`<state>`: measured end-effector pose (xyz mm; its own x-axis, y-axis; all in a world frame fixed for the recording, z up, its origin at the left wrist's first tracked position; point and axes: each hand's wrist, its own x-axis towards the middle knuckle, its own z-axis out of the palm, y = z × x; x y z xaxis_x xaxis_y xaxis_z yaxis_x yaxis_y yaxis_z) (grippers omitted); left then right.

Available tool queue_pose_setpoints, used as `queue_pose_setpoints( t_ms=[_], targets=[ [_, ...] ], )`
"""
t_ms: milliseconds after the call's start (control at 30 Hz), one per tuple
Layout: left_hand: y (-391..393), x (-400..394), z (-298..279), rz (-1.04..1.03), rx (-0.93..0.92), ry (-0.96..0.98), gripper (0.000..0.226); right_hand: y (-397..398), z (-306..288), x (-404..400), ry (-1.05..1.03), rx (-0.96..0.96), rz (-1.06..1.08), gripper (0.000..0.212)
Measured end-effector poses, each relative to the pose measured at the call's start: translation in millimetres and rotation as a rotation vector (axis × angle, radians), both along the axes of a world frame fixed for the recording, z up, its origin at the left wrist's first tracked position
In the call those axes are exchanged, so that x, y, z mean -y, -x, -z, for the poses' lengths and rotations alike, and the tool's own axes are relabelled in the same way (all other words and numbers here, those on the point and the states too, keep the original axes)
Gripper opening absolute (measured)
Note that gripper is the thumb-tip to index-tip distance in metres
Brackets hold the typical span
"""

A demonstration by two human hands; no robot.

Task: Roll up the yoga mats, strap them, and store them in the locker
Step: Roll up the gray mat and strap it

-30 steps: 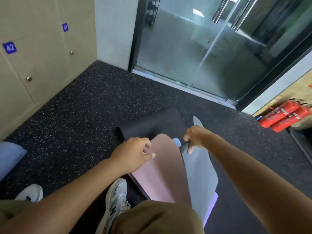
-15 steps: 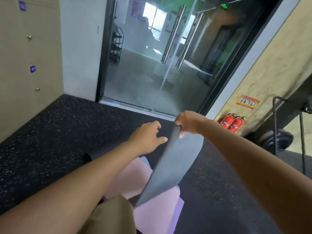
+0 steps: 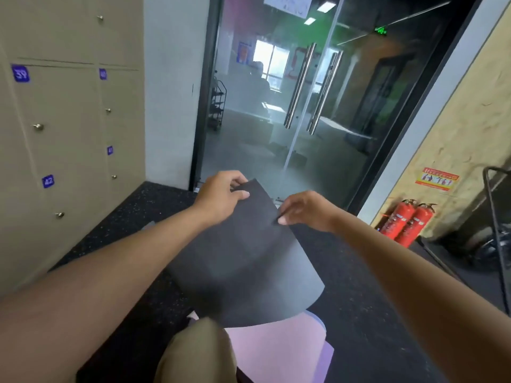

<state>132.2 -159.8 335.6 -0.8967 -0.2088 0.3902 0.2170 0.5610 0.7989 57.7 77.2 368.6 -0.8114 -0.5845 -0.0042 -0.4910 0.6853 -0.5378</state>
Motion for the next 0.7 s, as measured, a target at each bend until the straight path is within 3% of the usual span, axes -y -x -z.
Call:
queue_pose_setpoints(
  t_ms=[67,167,267,367,433,500,700],
  targets=[
    [-10.3,32.3,0.5,0.011,-0.006,-0.08,0.01,0.7,30.1,-4.1,-0.041,0.125,0.004,0.019],
    [-35.1,79.1,3.1,0.017,-0.015,-0.172,0.012,-1.8,74.3,4.3,-0.048,0.128,0.02,0.03],
    [-68.7,116.8,10.1,0.004,0.025,-0.152,0.021,-13.1,86.9,36.8,0.001,-0.009,0.04,0.023],
    [-104.0,150.8,5.1,-0.004,0.056,-0.162,0.021,-34.2,78.1,77.8,0.036,-0.172,0.016,0.04],
    [-125.7,170.3,-7.3,-0.029,0.067,-0.031,0.026,-51.0,66.9,103.4,0.012,-0.276,0.001,0.047],
    [-145.1,184.9,-22.3,-0.114,0.074,0.246,0.023,-67.6,55.7,125.9,-0.012,-0.373,-0.014,0.047],
    [-200.0,192.9,-49.3,-0.138,0.128,0.801,0.02,-128.7,17.8,155.5,-0.027,-0.544,-0.049,0.028]
  ],
)
